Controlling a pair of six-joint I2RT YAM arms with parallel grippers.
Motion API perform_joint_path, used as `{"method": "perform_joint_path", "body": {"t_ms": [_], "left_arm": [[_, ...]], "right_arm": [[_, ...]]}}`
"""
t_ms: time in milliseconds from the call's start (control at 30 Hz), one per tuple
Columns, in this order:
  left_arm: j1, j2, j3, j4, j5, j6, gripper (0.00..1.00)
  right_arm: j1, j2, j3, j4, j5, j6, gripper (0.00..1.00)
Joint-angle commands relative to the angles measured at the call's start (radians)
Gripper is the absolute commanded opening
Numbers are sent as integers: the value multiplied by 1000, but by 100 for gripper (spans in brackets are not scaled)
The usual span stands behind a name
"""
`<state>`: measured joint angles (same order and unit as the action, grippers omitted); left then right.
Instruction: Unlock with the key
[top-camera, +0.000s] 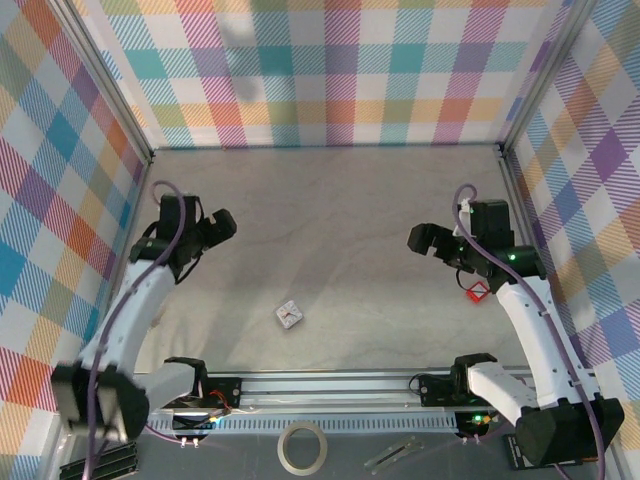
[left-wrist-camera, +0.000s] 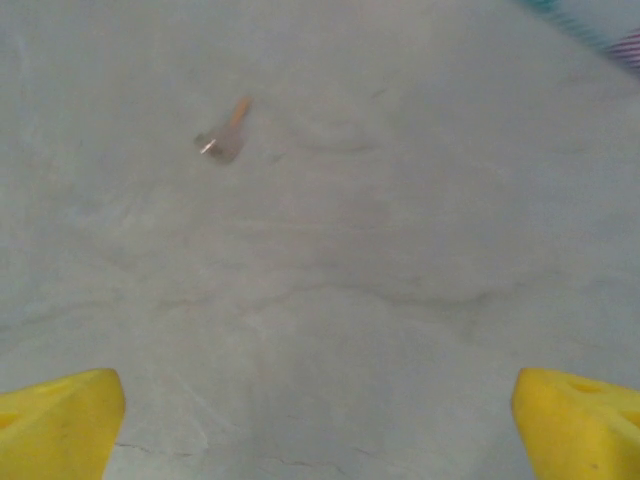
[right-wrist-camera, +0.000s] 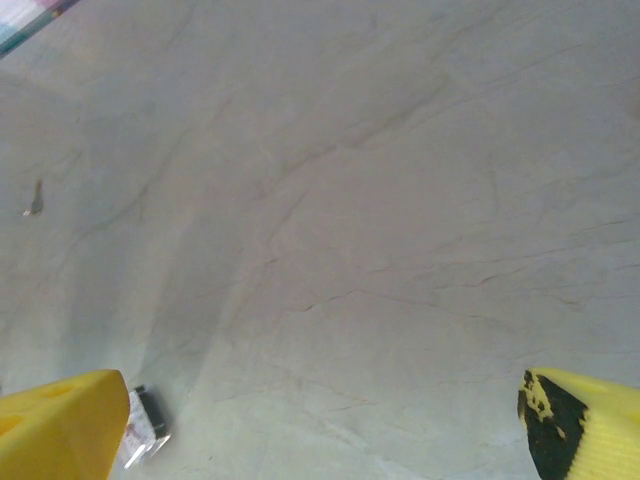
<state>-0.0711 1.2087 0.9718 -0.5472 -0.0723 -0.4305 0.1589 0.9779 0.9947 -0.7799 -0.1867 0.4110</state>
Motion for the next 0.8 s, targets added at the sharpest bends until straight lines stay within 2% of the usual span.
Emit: {"method": "perform_joint_path", "body": {"t_ms": [0, 100, 267, 400, 500, 667, 767], "left_arm": [[78, 166, 31, 44, 29, -65, 90], [132, 304, 67, 117, 77, -116, 79], [189, 446, 125, 144, 66, -166, 66], [217, 501, 150, 197, 69, -201, 61], [227, 570, 199, 219, 123, -209, 59], [228, 651, 260, 213, 168, -221, 56], [229, 679, 284, 192, 154, -224, 55]], "right_arm": [[27, -10, 11, -4, -57, 5, 99], [50, -20, -3, 0, -59, 2, 99], [63, -30, -53, 16, -58, 5, 99], [73, -20, -80, 44, -76, 14, 99], [91, 2, -91, 65, -80, 14, 100], [109, 34, -105, 86, -73, 12, 100], [118, 41, -115, 96, -73, 17, 100]]}}
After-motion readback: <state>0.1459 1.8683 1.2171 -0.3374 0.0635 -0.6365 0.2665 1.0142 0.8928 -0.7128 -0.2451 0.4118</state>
